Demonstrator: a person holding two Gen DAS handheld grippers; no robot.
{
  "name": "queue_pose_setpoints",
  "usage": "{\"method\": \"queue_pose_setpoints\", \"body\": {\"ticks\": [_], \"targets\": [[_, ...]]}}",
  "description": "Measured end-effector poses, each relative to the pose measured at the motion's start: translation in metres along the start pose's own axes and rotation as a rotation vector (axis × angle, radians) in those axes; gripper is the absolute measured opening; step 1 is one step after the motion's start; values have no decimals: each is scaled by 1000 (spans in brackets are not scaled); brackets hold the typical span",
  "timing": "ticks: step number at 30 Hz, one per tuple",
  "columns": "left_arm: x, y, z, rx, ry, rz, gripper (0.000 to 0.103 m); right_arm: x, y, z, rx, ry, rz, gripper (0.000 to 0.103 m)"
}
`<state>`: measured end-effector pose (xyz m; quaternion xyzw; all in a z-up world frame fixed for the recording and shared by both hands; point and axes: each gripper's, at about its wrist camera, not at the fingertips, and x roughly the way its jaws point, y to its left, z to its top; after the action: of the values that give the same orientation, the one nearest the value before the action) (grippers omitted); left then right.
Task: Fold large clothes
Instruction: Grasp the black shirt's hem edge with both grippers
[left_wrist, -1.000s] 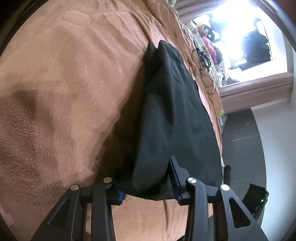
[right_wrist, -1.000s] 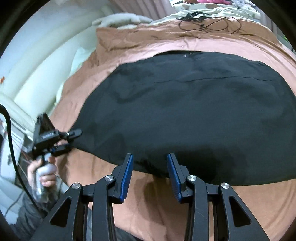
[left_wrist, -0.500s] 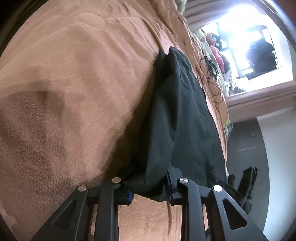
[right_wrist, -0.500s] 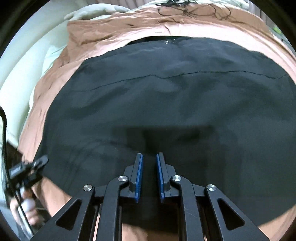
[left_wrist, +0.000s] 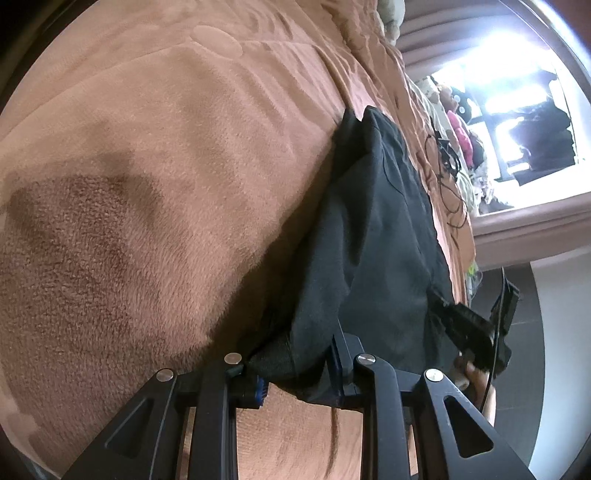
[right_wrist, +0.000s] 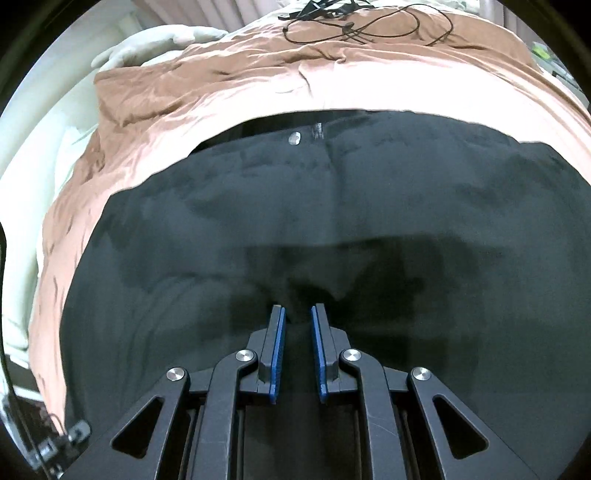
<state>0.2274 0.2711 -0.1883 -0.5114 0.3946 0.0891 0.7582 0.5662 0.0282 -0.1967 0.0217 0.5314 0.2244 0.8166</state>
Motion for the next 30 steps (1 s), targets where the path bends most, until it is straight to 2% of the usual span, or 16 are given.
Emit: {"method": "queue_pose_setpoints", "body": {"ticks": [5, 9, 11, 13, 15, 16, 19, 25, 30], "targets": [[3, -7, 0, -5, 1, 14, 27, 10, -2, 15, 20, -9, -4, 13], [8, -11, 1, -8, 1, 14, 27, 15, 4, 26, -14, -26, -28, 14], [10, -12, 2, 4, 16, 11, 27, 12, 5, 26, -24, -16, -26, 15], [8, -12, 4, 2, 24, -3, 25, 3, 4, 22, -14, -10, 8, 24], [6, -15, 4, 14, 21, -9, 19, -16, 7, 9, -44, -35, 51, 40], [3, -19, 3, 30, 14, -10, 16, -24, 8, 3, -60, -46, 56, 41], [-5, -31, 3, 68, -9, -15, 13, -46, 7, -17, -70, -62, 92, 41], [-23, -58, 5, 110, -35, -80, 11, -90, -5, -63, -55, -104, 157, 40], [-34, -87, 6, 162, -55, -111, 11, -110, -7, -96, -60, -124, 175, 31]]}}
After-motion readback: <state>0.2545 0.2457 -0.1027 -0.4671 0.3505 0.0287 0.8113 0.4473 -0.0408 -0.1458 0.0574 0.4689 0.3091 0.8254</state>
